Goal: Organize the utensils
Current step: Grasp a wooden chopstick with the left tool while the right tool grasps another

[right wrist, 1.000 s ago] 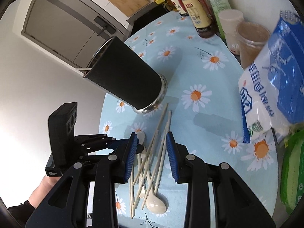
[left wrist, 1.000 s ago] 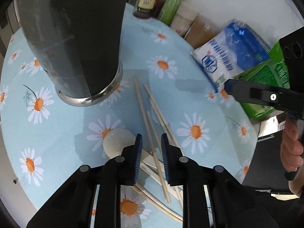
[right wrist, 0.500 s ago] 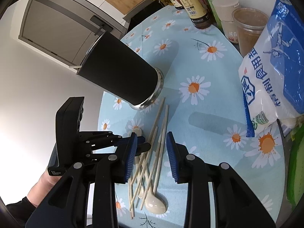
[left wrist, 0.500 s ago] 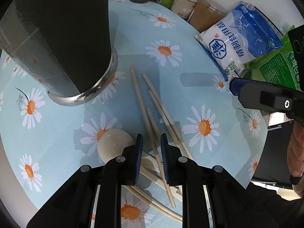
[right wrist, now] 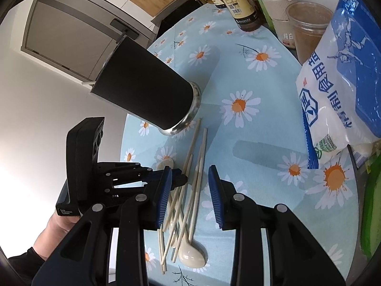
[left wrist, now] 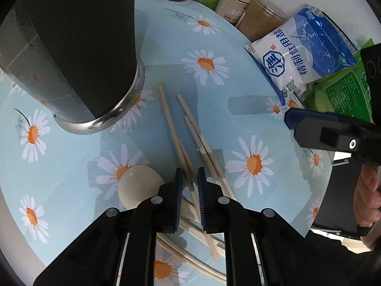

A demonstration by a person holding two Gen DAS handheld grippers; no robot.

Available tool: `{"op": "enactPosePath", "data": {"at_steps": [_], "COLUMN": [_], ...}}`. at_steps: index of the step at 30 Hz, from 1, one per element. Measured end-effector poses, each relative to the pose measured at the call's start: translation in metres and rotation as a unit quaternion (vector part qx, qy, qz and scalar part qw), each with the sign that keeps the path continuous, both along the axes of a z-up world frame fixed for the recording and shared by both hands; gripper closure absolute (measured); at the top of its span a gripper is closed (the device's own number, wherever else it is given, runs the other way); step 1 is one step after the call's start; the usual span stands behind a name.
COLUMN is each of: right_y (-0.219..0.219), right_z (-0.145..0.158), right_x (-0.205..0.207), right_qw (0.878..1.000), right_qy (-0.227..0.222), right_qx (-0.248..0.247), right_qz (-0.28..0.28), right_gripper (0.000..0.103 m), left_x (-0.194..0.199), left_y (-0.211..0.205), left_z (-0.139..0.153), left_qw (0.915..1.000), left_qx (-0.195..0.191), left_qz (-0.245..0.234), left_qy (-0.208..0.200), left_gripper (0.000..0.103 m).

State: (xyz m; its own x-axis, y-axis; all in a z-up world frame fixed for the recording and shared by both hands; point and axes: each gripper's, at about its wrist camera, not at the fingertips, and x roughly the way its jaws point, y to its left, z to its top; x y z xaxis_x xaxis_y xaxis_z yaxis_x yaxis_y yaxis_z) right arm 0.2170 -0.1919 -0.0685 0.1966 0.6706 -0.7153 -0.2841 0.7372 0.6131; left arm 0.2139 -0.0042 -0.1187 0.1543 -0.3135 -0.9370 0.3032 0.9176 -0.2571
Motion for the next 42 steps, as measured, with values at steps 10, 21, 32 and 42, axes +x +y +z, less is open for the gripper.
{"op": "enactPosePath", "data": {"at_steps": [10, 21, 32, 42], "right_y": [-0.002, 0.017, 0.04, 0.073], "right_z": [-0.005, -0.012, -0.039, -0.043], "right_x": [0.001, 0.005, 0.025, 0.034], "right_qw": [1.0, 0.999, 0.989, 0.977], "right_qy": [0.008, 0.02, 0.126, 0.132], "right_qx": [-0.003, -0.017, -0.072, -0.16], "right_qz": [0.0, 0.024, 0.036, 0.059], "right_gripper": [0.07, 0.07, 0.07, 0.082], "left_x": [-0.002, -0.009, -0.037, -0.077], "left_y": [0.012, 0.018, 0.039, 0.059], "left_z": [0.001, 0.012, 0.038, 0.048], "left_qw": [0.9998, 0.9982, 0.9904, 0.981], "left_qx": [-0.012, -0.041, -0.093, -0.127], "left_qz": [0.017, 0.041, 0.088, 0.124], "left_qy": [-0.002, -0.015, -0.052, -0.08], "left_gripper": [0.099, 0.099, 0.099, 0.099]}}
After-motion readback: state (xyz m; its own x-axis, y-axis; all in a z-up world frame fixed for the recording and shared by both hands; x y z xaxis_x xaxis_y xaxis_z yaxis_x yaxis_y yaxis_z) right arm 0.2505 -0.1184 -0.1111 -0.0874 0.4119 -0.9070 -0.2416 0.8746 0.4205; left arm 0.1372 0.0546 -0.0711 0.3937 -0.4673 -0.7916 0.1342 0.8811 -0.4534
